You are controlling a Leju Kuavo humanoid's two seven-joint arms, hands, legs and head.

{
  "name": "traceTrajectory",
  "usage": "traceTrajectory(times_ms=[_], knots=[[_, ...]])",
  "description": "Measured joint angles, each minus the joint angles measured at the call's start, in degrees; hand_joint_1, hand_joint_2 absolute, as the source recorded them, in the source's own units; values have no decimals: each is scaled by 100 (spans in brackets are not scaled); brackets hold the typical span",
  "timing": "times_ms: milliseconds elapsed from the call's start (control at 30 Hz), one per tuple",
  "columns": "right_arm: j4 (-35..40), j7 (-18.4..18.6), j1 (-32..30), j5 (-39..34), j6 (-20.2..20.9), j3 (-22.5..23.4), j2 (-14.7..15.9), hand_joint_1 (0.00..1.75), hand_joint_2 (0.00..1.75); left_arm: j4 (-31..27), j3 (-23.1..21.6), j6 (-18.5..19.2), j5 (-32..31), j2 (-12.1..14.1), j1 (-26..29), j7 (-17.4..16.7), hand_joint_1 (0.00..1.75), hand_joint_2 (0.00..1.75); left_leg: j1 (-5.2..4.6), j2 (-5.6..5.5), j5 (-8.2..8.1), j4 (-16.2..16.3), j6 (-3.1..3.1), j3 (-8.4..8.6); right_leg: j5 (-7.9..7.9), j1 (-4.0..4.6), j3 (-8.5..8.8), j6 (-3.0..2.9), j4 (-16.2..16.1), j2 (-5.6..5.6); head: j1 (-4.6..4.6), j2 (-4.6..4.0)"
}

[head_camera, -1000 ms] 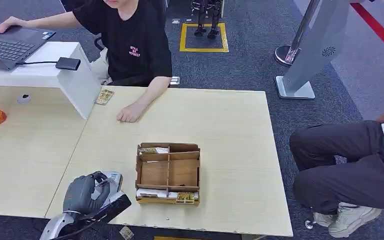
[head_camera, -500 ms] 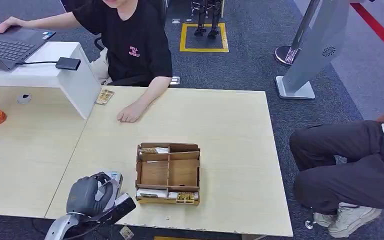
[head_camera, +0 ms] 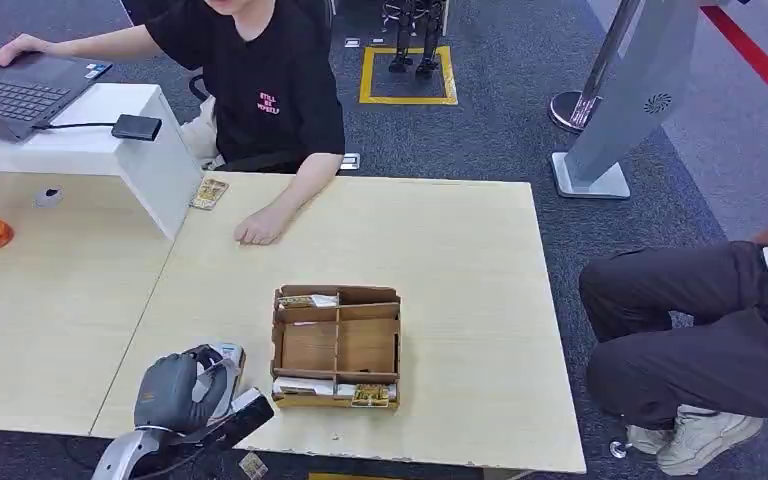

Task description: Pass the card to the sensor for recognition and then transmit it.

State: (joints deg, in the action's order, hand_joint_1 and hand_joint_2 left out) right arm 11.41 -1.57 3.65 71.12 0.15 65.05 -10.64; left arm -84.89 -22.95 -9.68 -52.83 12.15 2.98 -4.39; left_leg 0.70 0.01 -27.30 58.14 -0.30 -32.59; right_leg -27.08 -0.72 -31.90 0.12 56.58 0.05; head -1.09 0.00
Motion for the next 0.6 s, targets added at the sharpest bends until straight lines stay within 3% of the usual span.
traceTrajectory(times_ms=[600], knots=[[0,0,27,133,24,-17,0,0,0,682,0,225,177,-275,-411,125,175,175,0,0,0,1,0,0,0,0,-2,0,0,1,0,0]])
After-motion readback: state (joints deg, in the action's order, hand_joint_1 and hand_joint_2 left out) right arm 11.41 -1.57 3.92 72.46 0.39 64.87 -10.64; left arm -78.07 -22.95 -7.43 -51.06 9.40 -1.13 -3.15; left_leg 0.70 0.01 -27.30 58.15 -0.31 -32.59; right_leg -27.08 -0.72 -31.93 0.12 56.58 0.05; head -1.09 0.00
